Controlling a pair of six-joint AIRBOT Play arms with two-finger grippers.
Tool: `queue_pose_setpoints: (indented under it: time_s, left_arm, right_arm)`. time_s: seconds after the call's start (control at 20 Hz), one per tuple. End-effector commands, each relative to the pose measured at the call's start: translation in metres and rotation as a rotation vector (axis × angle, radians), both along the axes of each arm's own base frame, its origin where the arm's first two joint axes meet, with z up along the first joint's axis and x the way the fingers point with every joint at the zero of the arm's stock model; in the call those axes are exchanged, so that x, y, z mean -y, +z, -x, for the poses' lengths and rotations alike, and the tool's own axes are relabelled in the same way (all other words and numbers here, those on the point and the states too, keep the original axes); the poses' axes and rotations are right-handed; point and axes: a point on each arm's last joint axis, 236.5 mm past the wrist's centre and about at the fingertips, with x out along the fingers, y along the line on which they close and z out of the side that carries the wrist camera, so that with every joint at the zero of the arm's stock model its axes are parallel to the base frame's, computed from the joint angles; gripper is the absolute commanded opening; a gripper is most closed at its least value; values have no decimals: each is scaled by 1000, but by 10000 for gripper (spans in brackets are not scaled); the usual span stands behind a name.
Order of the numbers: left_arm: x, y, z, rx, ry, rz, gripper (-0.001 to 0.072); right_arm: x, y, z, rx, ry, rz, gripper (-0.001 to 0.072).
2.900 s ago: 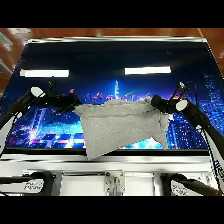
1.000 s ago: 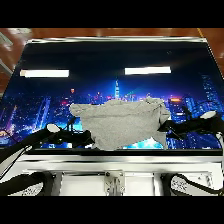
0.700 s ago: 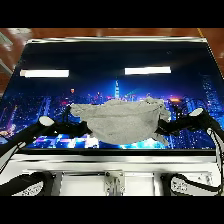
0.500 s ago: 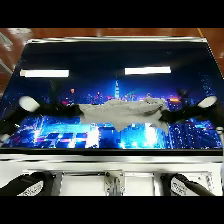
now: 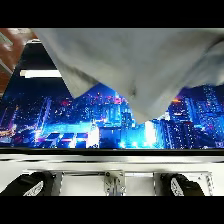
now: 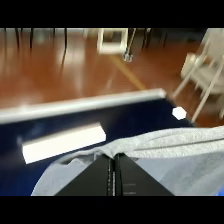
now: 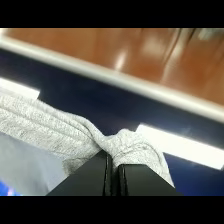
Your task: Fold the shirts.
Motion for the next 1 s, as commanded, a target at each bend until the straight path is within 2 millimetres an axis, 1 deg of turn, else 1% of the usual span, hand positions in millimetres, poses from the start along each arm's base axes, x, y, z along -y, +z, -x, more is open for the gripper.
queue_pose_setpoints:
  time_s: [0.0,0.05,0.1,0.15,0.2,0.25,0.3,0.35,0.4,0.5,0.6,0.7,0.75,0.8,0.85,0.95]
  left_arm:
    - [-14,35,62,99,-2,4,34]
    - [-18,20,62,44,14,-14,34]
    - [-23,1,59,-22,35,-44,34]
    - [-26,-19,55,-86,49,-83,34]
    - [-28,-39,49,-156,64,-117,34]
    - [-31,-58,40,-212,81,-146,34]
    - [-35,-76,29,-260,108,-174,34]
    - [-42,-97,15,-312,146,-207,34]
    - [-50,-120,0,-372,192,-235,34]
    - [-72,-182,-31,-521,306,-318,34]
    - [-95,-260,-60,-706,411,-435,35]
    - [-106,-332,-80,-895,427,-485,36]
    - [-110,-361,-90,-972,430,-486,36]
    - [-114,-387,-102,-1040,442,-464,35]
    - [-115,-408,-117,-1085,436,-441,35]
    - [-114,-443,-138,-1166,434,-355,36]
  right_arm:
    - [-16,76,77,228,-13,11,57]
    - [-17,79,83,242,-16,15,57]
    - [-15,78,83,237,-24,17,57]
    - [-12,74,80,222,-32,19,57]
    - [-11,68,73,194,-34,20,56]
    - [-9,58,62,145,-26,15,57]
    - [-12,40,46,64,2,8,57]
    - [-16,13,27,-51,47,-3,57]
    - [-19,-17,10,-183,89,-14,57]
    - [-10,-80,-33,-452,102,-84,57]
    - [3,-137,-89,-622,87,-164,57]
    - [8,-202,-150,-738,72,-235,56]
    - [1,-238,-180,-789,76,-260,57]
    - [-10,-272,-205,-833,81,-279,57]
    - [-22,-306,-230,-862,79,-292,57]
    - [-41,-359,-273,-873,41,-353,57]
